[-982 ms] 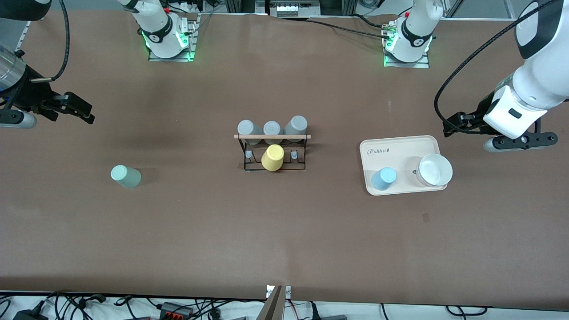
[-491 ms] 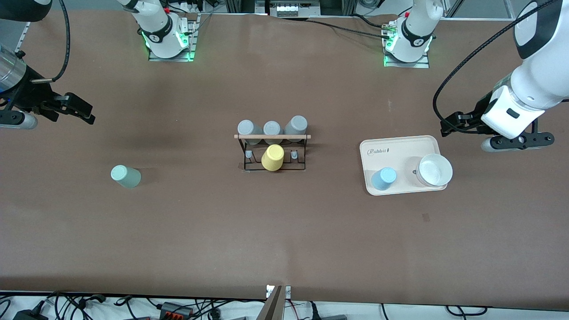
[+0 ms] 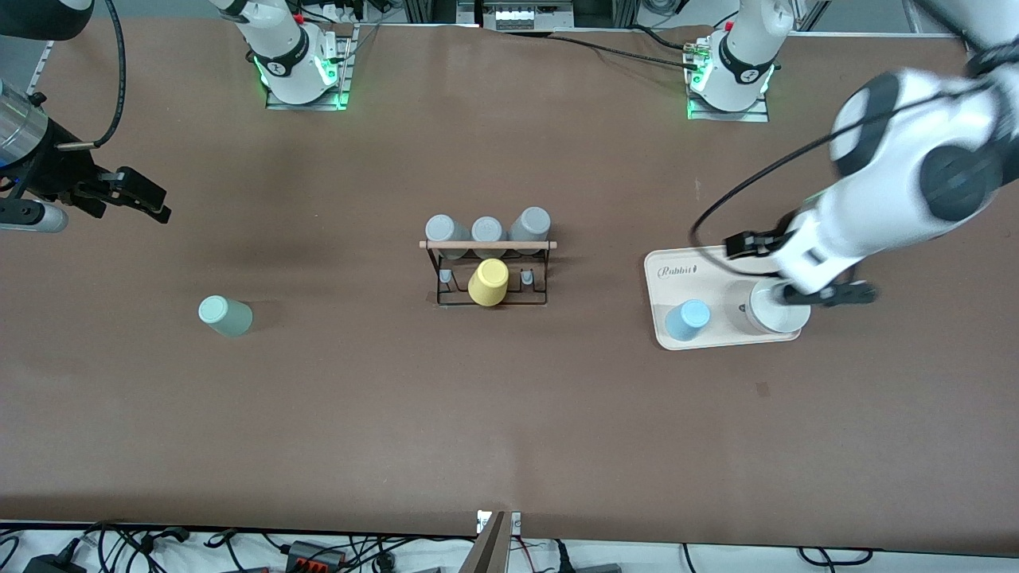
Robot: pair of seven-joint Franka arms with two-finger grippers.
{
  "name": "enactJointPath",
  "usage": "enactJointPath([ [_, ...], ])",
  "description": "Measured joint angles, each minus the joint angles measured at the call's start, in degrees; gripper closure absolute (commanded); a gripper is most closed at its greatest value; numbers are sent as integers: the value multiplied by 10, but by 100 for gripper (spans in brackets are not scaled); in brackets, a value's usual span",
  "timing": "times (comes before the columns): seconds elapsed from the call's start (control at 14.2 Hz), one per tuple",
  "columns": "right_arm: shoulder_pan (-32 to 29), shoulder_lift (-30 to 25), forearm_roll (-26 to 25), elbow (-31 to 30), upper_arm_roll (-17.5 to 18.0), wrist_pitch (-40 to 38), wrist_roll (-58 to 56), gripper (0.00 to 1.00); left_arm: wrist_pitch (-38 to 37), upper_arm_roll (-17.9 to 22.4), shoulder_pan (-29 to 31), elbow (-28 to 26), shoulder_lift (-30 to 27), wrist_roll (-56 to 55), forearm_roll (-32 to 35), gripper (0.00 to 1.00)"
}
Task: Hang scattered cups on rack with three cups
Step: 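Lower the left gripper and grasp the light blue cup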
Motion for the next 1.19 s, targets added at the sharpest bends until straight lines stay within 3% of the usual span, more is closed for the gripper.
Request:
enactJointPath([
  [0.21,0,0,0,0,0,-1,1,0,19,0,-40,34,100,-2,11,0],
  [0.42,0,1,0,1,0,-6,2,0,62,2,-40,50,164,-2,17,0],
  [1.19,-1,1,0,1,0,-12,3,0,133,8,-31,58,217,0,58,0],
])
